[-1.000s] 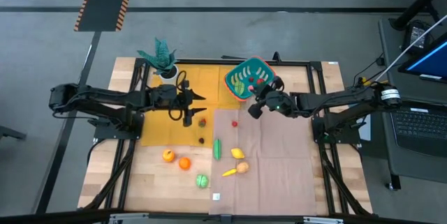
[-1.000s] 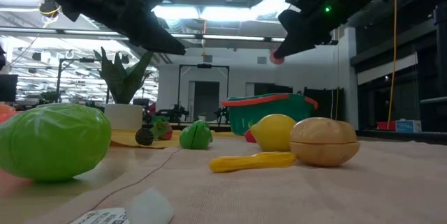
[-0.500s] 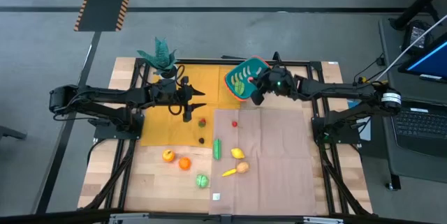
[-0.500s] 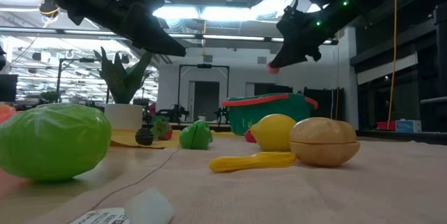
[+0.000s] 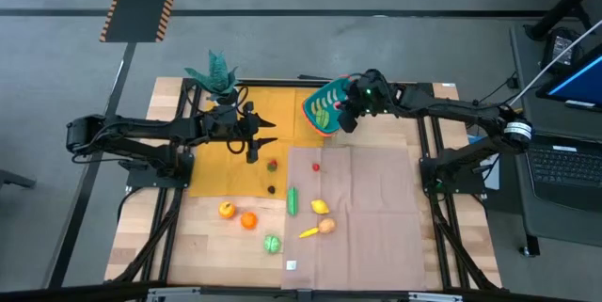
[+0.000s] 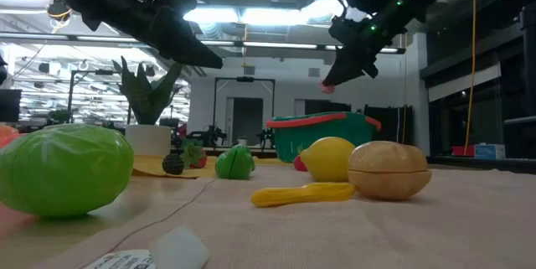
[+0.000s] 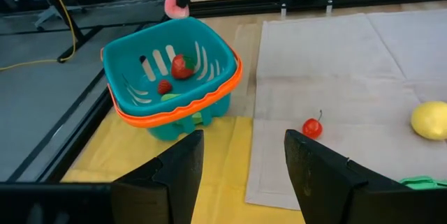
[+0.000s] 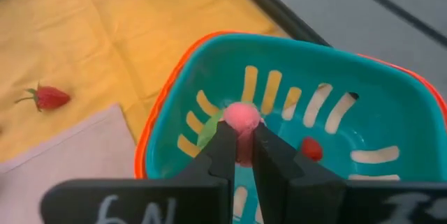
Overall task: Pick and placing Produce into tupperware
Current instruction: Put the peach into the basket
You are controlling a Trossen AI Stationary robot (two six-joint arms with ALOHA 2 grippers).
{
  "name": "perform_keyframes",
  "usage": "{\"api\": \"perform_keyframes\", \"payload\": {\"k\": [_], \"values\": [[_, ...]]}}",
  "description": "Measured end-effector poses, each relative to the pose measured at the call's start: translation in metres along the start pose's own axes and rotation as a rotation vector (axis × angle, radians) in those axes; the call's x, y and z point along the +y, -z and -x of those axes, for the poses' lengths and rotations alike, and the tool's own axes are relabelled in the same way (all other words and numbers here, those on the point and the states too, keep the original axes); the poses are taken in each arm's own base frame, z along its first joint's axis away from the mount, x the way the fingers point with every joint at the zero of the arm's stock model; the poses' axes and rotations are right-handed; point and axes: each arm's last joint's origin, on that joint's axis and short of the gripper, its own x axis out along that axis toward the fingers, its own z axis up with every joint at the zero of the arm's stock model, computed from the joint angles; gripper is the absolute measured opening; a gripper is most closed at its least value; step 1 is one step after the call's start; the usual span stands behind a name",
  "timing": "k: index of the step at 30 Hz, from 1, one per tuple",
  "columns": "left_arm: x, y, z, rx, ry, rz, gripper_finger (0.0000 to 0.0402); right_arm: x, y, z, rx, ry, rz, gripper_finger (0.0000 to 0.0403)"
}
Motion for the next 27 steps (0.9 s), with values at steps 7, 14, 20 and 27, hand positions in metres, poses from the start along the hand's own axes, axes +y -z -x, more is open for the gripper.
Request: {"api": "perform_keyframes", "payload": {"k": [7,14,20,27], "values": [[0.000,0.000,0.000,0.000,0.000,0.000,0.0192,-0.015,-0.019,-0.004,0.089,-0.004,-0.033,0.0035],[0.000,0.000,0.000,0.000,0.000,0.001,0.0192,-0.024,-0.031,-0.011,0.148,-0.004,-0.035,0.0035],[0.000,0.000,0.000,0.001,0.000,0.001,0.0192,-0.024,-0.029,-0.022,0.168,-0.017,-0.021,0.0035],[0.000,0.001,0.000,0.010,0.002,0.001,0.0192,-0.027,-0.019,-0.045,0.237,-0.013,-0.026,0.0035]]}}
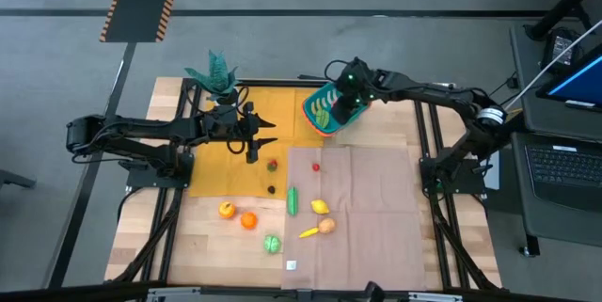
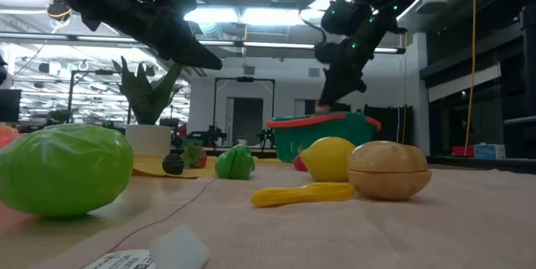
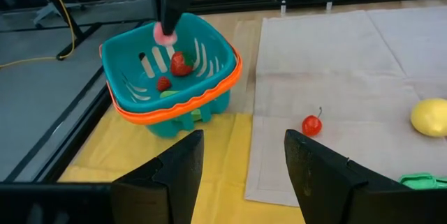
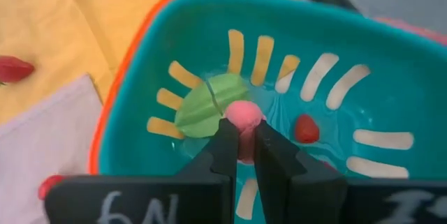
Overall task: Pick and placing Produce into tupperware
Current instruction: Put the peach into the basket
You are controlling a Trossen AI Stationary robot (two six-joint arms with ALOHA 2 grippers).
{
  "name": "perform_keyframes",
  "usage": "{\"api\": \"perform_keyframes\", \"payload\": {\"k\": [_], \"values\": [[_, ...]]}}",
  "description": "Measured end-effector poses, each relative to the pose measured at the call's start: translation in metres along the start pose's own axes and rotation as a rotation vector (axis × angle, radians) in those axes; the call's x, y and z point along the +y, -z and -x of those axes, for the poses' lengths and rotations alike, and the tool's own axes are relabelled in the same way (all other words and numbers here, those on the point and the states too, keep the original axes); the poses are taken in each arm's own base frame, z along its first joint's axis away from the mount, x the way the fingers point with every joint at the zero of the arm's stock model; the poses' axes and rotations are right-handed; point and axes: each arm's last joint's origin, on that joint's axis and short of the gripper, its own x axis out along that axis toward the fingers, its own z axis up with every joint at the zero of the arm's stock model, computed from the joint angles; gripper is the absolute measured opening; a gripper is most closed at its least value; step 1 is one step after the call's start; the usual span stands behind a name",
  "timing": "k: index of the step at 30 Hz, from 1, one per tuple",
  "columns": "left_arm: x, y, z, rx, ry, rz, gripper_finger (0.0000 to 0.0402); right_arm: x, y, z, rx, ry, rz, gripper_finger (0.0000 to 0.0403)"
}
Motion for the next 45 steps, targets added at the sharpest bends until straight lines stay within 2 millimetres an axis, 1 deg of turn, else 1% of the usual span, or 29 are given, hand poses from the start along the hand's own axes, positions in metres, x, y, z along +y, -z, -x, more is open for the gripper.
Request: {"api": "perform_keyframes", "payload": {"k": [7,12,22,24,27,32,35,38,45], "values": [[0.000,0.000,0.000,0.005,0.001,0.000,0.0192,-0.001,0.007,-0.030,0.082,-0.013,0.000,0.0035],[0.000,0.001,0.000,0.010,0.002,0.001,0.0192,-0.002,0.011,-0.042,0.119,-0.030,0.008,0.0032],[0.000,0.001,0.000,0.010,0.002,0.001,0.0192,-0.002,0.014,-0.046,0.145,-0.032,0.015,0.0028],[0.000,0.001,0.000,0.010,0.002,0.001,0.0192,-0.001,0.014,-0.046,0.147,-0.063,0.015,0.0029],[0.000,0.001,0.000,0.014,0.002,0.001,0.0192,0.000,0.014,-0.046,0.147,-0.110,0.034,0.0046],[0.000,0.001,0.000,0.015,0.004,0.001,0.0192,0.000,0.014,-0.046,0.147,-0.110,0.036,0.0091],[-0.001,0.002,0.000,0.016,0.004,0.001,0.0192,0.000,0.014,-0.046,0.147,-0.109,0.036,0.0108],[0.000,0.002,0.000,0.018,0.003,0.000,0.0192,0.000,0.014,-0.046,0.146,-0.110,0.055,0.0116],[-0.001,0.004,0.000,0.043,0.008,0.001,0.0192,0.001,0.014,-0.046,0.146,-0.112,0.065,0.0119]]}}
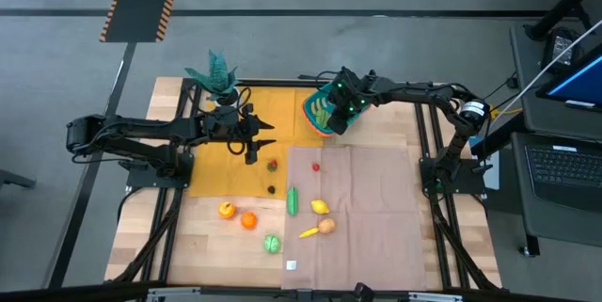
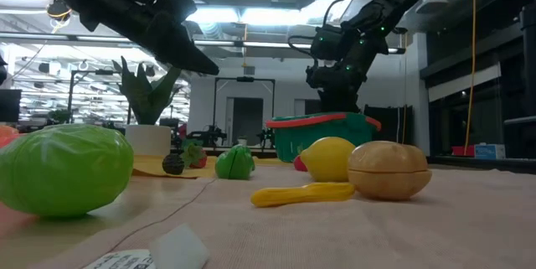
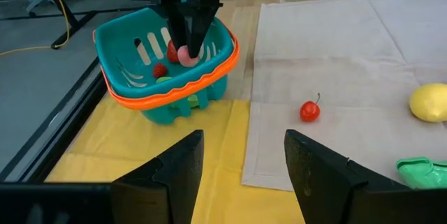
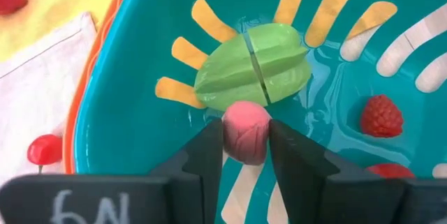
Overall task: Pick and placing Produce into tupperware
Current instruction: Put the peach into the basket
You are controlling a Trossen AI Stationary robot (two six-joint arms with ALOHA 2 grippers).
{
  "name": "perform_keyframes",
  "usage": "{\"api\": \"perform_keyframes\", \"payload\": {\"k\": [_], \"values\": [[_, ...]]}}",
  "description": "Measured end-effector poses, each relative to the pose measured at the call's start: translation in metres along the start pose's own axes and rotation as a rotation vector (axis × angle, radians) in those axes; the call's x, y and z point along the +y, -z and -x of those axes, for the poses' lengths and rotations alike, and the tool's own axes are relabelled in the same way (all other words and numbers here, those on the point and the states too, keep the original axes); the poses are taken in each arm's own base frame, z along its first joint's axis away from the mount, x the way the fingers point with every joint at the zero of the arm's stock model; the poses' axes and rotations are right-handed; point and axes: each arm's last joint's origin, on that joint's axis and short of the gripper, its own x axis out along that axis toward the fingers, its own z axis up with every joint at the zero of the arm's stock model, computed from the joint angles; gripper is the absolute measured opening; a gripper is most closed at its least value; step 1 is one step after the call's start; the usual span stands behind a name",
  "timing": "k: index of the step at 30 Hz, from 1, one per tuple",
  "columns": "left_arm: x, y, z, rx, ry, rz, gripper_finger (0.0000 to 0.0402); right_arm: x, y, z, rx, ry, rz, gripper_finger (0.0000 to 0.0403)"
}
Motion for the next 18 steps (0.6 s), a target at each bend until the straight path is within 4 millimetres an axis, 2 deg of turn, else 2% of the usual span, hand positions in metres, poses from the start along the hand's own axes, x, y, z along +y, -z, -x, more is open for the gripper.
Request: {"api": "perform_keyframes", "payload": {"k": [18], "values": [[0.0001,-0.0001,0.0000,-0.001,-0.001,0.000,0.0192,0.0002,0.0012,0.0000,0.012,-0.001,0.044,0.0120]]}}
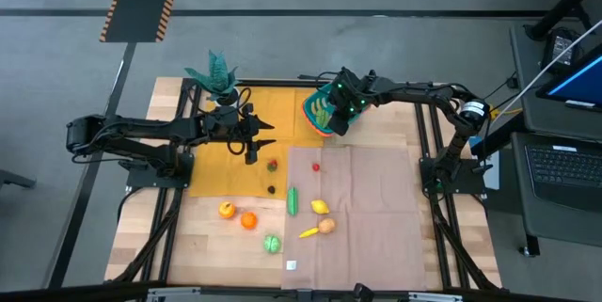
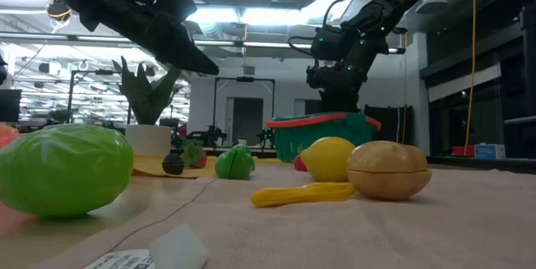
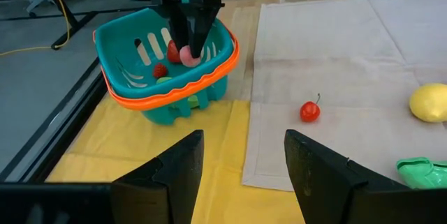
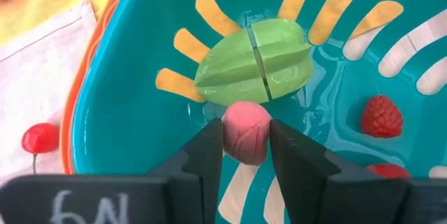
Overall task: Pick and placing Produce into tupperware
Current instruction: Put the peach into the basket, then put the cherry into the basket
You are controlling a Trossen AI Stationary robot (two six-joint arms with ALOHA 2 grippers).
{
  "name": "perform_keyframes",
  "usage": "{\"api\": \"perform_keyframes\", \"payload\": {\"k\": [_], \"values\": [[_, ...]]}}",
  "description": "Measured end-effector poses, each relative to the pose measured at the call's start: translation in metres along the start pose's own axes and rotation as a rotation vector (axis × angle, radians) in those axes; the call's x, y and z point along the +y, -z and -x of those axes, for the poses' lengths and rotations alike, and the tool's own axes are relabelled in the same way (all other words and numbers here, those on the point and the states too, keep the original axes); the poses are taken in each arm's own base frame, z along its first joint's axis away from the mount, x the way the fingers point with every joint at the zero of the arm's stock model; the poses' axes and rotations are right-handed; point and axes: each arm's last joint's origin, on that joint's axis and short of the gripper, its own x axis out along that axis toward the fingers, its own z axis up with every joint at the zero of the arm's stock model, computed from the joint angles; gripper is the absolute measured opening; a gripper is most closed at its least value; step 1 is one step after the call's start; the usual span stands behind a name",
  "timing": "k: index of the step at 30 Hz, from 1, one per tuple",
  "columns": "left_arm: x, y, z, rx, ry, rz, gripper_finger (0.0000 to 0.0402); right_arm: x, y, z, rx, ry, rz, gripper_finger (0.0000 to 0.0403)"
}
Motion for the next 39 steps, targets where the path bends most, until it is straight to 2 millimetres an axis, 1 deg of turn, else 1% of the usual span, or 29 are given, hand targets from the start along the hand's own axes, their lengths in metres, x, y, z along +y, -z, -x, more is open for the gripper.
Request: {"api": "perform_keyframes", "payload": {"k": [4,6,8,14,16,20,23,26,28,32,35,39], "values": [[0.000,0.000,0.000,-0.001,0.000,0.000,0.0192,0.000,0.000,0.000,0.000,-0.001,0.006,0.0123],[0.000,0.000,0.000,-0.001,0.000,0.000,0.0192,0.000,0.000,0.000,-0.004,0.000,0.018,0.0135],[0.000,0.000,0.000,-0.001,0.000,0.000,0.0192,0.000,-0.001,0.000,-0.010,0.000,0.017,0.0156],[0.000,0.000,0.000,-0.001,0.000,0.000,0.0192,0.000,-0.001,0.000,-0.013,0.001,-0.018,0.0241],[0.000,0.000,0.000,-0.001,0.000,0.000,0.0192,0.000,-0.001,0.000,-0.013,0.001,-0.025,0.0259],[0.000,0.000,0.000,-0.001,0.000,0.000,0.0192,0.000,-0.003,0.002,-0.011,0.001,-0.026,0.0273],[0.000,0.000,0.000,-0.002,0.000,0.000,0.0192,0.001,-0.011,0.007,-0.037,0.002,-0.027,0.0274],[0.000,-0.001,0.000,-0.007,-0.001,0.000,0.0192,0.003,-0.017,0.014,-0.039,0.002,-0.006,0.0274],[0.000,-0.002,0.002,-0.013,-0.002,0.000,0.0192,0.005,-0.019,0.020,-0.072,0.005,0.005,0.0274],[0.000,-0.006,0.012,-0.044,-0.004,-0.003,0.0192,0.015,-0.020,0.045,-0.194,0.027,0.058,0.0274],[0.000,-0.011,0.026,-0.073,-0.008,-0.004,0.0192,0.028,-0.012,0.062,-0.277,0.041,0.094,0.0274],[-0.004,-0.011,0.043,-0.105,0.004,-0.010,0.0192,0.050,0.005,0.081,-0.422,0.053,0.156,0.0274]]}}
